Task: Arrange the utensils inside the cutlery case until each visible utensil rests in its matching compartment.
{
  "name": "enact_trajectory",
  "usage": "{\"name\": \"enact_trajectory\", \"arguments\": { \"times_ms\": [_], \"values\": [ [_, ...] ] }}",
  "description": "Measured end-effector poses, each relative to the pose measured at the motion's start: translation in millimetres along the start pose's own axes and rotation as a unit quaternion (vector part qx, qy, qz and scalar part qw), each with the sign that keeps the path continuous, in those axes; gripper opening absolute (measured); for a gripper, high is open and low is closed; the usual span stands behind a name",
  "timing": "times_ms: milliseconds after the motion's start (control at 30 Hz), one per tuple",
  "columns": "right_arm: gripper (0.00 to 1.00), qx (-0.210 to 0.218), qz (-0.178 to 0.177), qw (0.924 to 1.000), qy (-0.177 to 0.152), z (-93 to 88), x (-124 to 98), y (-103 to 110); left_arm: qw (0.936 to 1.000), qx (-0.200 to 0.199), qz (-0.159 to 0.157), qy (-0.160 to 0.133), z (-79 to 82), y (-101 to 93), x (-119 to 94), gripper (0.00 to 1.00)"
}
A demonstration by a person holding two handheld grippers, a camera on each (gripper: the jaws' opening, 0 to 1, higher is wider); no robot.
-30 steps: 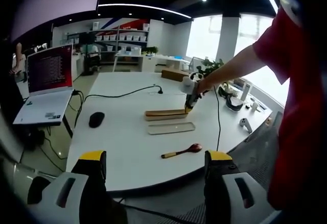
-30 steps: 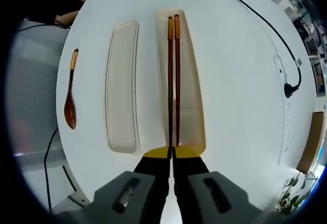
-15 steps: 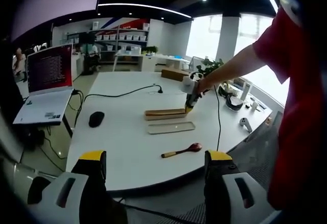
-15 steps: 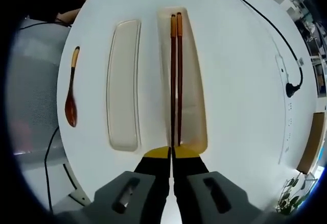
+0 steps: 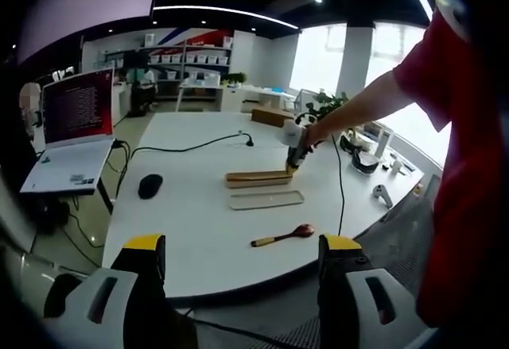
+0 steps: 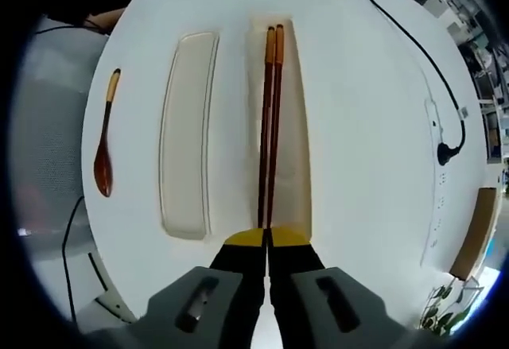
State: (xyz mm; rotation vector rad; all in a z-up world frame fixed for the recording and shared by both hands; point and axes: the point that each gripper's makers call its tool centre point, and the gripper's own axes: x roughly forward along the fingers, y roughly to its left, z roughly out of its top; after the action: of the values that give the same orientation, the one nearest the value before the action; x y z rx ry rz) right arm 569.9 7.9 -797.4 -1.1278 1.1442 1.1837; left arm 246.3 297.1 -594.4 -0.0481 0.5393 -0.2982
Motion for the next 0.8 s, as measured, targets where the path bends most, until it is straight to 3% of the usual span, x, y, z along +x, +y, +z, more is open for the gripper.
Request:
{"name": "enact_trajectory", "arguments": {
  "times_ms": [233,400,800],
  "values": [
    [0.0,0.013,0.002,0.9999,-0.008,8.0,5,1,1.0,0.001,0.002,0.003,-2.5,0.2,-2,0.8],
    [0.0,0.061,0.024,0.9974,-0.03,10.7,4,5,1.0,-0.003,0.003,0.003,-4.2,0.6,-2,0.8],
    [0.0,0.044,0.03,0.9984,-0.02,12.7,11,8,1.0,-0.004,0.002,0.005,-6.0,0.9,-1,0.8]
  ]
}}
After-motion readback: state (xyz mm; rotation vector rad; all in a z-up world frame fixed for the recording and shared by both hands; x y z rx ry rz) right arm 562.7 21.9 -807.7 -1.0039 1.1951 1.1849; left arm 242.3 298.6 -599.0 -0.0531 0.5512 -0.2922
